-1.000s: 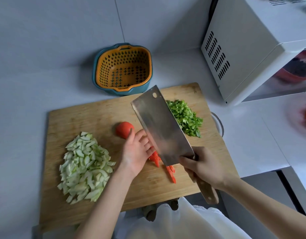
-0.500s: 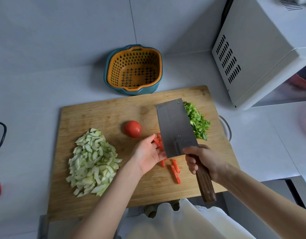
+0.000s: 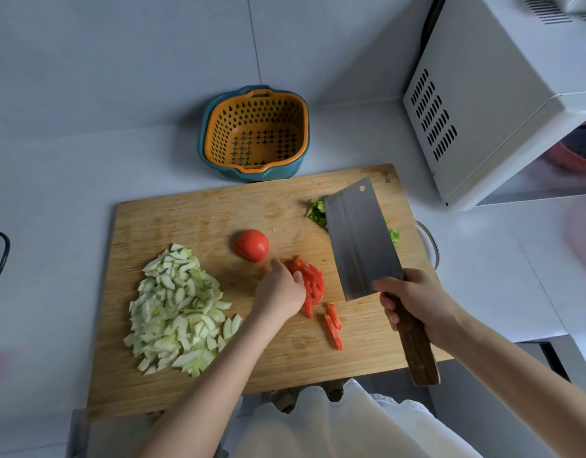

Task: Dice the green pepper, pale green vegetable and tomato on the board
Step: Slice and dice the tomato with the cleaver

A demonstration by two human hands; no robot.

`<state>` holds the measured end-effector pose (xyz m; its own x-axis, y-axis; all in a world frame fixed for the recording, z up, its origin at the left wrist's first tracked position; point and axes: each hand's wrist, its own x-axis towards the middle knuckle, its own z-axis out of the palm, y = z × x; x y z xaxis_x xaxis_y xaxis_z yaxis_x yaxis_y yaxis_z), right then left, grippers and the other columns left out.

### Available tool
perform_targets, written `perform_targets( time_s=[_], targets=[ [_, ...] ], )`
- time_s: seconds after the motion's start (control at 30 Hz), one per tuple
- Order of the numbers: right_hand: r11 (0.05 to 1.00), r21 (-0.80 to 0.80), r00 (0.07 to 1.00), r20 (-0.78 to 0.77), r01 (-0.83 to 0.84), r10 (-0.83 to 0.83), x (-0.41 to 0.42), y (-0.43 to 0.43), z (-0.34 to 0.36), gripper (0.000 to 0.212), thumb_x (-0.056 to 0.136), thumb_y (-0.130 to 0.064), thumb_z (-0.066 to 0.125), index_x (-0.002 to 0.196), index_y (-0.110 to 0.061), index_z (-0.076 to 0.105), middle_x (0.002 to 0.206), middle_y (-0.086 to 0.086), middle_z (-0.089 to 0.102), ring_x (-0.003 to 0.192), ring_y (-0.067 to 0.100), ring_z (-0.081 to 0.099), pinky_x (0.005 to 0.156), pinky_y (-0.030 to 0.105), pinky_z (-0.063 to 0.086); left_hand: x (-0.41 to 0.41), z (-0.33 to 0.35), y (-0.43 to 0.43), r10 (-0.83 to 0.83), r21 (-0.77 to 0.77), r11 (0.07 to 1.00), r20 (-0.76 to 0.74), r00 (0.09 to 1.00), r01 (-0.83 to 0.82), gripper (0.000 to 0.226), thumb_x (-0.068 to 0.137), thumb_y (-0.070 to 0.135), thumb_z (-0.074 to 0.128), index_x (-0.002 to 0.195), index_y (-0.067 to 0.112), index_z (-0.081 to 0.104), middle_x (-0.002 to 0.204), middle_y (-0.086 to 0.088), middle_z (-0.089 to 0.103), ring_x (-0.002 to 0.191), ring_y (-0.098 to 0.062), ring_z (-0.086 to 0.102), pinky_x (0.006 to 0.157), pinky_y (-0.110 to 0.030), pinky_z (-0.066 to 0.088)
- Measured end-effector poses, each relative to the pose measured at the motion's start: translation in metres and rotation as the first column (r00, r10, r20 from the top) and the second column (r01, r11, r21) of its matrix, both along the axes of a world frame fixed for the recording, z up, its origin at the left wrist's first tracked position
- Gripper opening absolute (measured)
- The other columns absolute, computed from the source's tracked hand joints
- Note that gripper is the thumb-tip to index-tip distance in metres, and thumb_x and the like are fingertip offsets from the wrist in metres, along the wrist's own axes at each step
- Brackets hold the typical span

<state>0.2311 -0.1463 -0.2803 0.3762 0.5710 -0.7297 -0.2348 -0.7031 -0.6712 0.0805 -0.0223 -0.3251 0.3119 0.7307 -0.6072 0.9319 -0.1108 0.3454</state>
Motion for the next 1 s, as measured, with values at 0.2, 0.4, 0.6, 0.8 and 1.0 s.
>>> perform_targets(
  time_s=[0.2,0.4,0.6,0.8,1.0],
  targets=[
    [0.980,0.002,0.934,0.304,-0.199,0.189,0.001,-0.010,0.001,0.016,0.085,-0.007,0.050,0.070,-0.004,0.053,0.049,0.008,0.053,0.036,0.016,0.049,0.040,0.025,0.041,0.022,-0.010,-0.014,-0.023,0.255,0.964,-0.184,0.983,0.071,0.069,0.095,0.056,0.028,0.132,-0.001,0.037,0.115,-0.015,0.060,0.101,-0.028,0.060,0.073,-0.034,0.050],
    [0.876,-0.187,0.623,0.639,-0.444,0.452,0.001,-0.009,-0.005,0.030,0.088,-0.013,0.046,0.058,-0.014,0.043,0.048,0.000,0.050,0.041,0.019,0.058,0.044,0.030,0.047,0.037,-0.035,-0.027,0.119,0.354,0.934,-0.192,0.974,-0.044,0.069,0.088,0.067,0.032,0.126,0.009,0.039,0.122,-0.016,0.040,0.111,-0.029,0.042,0.078,-0.038,0.044],
    [0.844,-0.216,0.560,0.663,-0.492,0.496,0.008,-0.005,-0.014,0.025,0.090,-0.016,0.046,0.067,-0.006,0.052,0.057,0.009,0.059,0.054,0.026,0.064,0.050,0.033,0.048,0.042,-0.044,-0.032,-0.036,0.412,0.903,-0.210,0.977,0.122,0.047,0.090,0.041,0.046,0.126,0.012,0.039,0.122,-0.012,0.039,0.110,-0.028,0.038,0.083,-0.040,0.039],
    [0.812,-0.247,0.480,0.702,-0.529,0.526,0.011,-0.010,-0.022,0.031,0.089,-0.016,0.047,0.059,-0.012,0.042,0.048,-0.003,0.044,0.047,0.023,0.055,0.045,0.028,0.036,0.018,-0.053,-0.035,-0.402,0.534,0.733,-0.160,0.901,0.422,0.050,0.089,0.040,0.048,0.131,0.013,0.043,0.118,-0.012,0.047,0.105,-0.028,0.045,0.085,-0.038,0.042],
    [0.761,-0.296,0.362,0.743,-0.578,0.563,0.005,-0.013,-0.019,0.041,0.090,-0.017,0.045,0.054,-0.025,0.028,0.047,-0.008,0.034,0.041,0.009,0.030,0.042,0.019,0.017,0.004,-0.065,-0.041,-0.205,0.565,0.824,0.217,0.954,0.049,0.072,0.085,0.060,0.032,0.128,0.004,0.048,0.114,-0.010,0.053,0.105,-0.024,0.050,0.091,-0.037,0.045]
  ],
)
